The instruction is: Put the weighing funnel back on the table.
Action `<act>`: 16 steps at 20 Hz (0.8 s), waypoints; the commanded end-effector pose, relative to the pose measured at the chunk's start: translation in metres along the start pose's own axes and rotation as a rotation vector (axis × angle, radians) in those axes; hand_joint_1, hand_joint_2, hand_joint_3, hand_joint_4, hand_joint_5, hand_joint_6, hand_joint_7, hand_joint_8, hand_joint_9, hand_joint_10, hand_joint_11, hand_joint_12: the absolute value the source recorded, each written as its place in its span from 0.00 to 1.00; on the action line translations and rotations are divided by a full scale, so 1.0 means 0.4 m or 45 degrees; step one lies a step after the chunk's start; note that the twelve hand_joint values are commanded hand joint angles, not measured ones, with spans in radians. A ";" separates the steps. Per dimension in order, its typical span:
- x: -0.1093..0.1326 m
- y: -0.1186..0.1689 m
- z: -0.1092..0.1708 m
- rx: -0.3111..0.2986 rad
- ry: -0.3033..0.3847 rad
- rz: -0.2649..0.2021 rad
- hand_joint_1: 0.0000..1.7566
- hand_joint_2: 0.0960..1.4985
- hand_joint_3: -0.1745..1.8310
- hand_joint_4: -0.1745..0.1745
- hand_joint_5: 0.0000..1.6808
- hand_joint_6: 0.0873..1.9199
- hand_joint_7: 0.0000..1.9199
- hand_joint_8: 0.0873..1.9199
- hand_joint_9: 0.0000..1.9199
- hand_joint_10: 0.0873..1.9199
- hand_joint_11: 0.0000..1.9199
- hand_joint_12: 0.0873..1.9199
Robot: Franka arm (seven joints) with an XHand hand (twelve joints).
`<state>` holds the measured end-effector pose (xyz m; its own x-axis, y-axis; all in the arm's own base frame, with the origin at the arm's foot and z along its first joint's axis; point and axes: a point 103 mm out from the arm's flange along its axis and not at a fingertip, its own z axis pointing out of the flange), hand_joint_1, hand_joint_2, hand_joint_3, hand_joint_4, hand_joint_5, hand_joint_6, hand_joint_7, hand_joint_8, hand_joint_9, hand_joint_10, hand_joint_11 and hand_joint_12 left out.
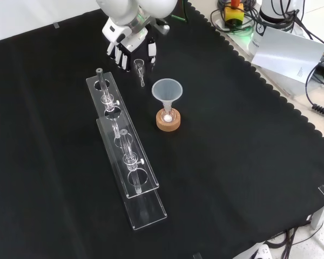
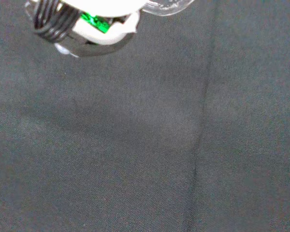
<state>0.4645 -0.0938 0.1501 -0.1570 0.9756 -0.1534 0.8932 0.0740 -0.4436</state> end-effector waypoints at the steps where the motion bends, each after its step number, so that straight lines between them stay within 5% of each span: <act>1: -0.003 0.038 0.060 0.002 0.040 -0.023 0.60 0.44 0.47 1.00 0.62 0.56 0.37 0.33 0.48 0.24 0.23 0.65; 16: 0.041 0.078 0.078 0.007 0.040 -0.024 0.60 0.44 0.47 1.00 0.62 0.56 0.38 0.33 0.48 0.23 0.24 0.64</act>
<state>0.4753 -0.0863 0.1083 -0.1531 0.9808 -0.1204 0.8875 0.0829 -0.4532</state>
